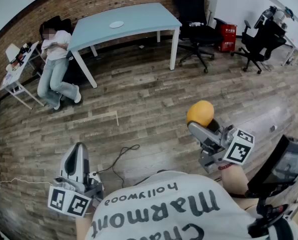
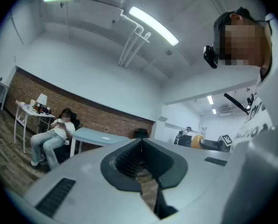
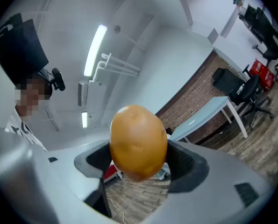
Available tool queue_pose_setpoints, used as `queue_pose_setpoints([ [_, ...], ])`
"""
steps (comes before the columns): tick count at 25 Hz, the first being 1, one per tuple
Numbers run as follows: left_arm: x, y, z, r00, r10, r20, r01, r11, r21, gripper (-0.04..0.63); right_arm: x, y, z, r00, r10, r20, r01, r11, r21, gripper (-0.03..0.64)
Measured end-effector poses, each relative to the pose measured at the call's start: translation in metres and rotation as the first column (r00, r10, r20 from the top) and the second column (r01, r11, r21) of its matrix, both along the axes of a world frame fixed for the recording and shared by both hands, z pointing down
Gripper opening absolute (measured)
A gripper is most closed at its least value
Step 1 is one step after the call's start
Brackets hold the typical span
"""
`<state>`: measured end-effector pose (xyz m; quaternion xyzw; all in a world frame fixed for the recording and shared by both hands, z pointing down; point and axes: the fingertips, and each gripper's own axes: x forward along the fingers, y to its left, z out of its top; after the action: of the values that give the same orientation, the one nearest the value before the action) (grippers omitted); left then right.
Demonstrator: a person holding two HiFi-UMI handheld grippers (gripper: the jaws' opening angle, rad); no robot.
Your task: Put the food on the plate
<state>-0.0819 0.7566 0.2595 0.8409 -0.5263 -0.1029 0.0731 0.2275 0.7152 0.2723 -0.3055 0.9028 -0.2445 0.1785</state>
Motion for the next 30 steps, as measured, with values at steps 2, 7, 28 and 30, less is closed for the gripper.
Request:
queue_pose_setpoints([
  [2, 0.001, -0.007, -0.003, 1.000, 0.021, -0.002, -0.021, 1.000, 0.007, 0.011, 0.000, -0.001, 0.000, 1.000, 0.020, -0.007, -0.020, 1.000, 0.000, 0.334],
  [7, -0.004, -0.011, -0.003, 1.000, 0.025, -0.009, -0.025, 1.000, 0.013, 0.011, -0.002, -0.003, -0.002, 1.000, 0.029, 0.003, -0.029, 1.000, -0.002, 0.334],
  [28, -0.045, -0.022, 0.025, 0.997, 0.077, 0.001, -0.077, 0.996, -0.037, 0.009, -0.036, -0.027, 0.012, 0.995, 0.051, 0.091, -0.045, 0.997, -0.063, 0.334],
  [30, -0.054, -0.026, 0.029, 0.998, 0.069, 0.014, -0.068, 0.997, -0.039, 0.009, -0.043, -0.030, 0.012, 0.994, 0.048, 0.100, -0.042, 0.997, -0.063, 0.334],
])
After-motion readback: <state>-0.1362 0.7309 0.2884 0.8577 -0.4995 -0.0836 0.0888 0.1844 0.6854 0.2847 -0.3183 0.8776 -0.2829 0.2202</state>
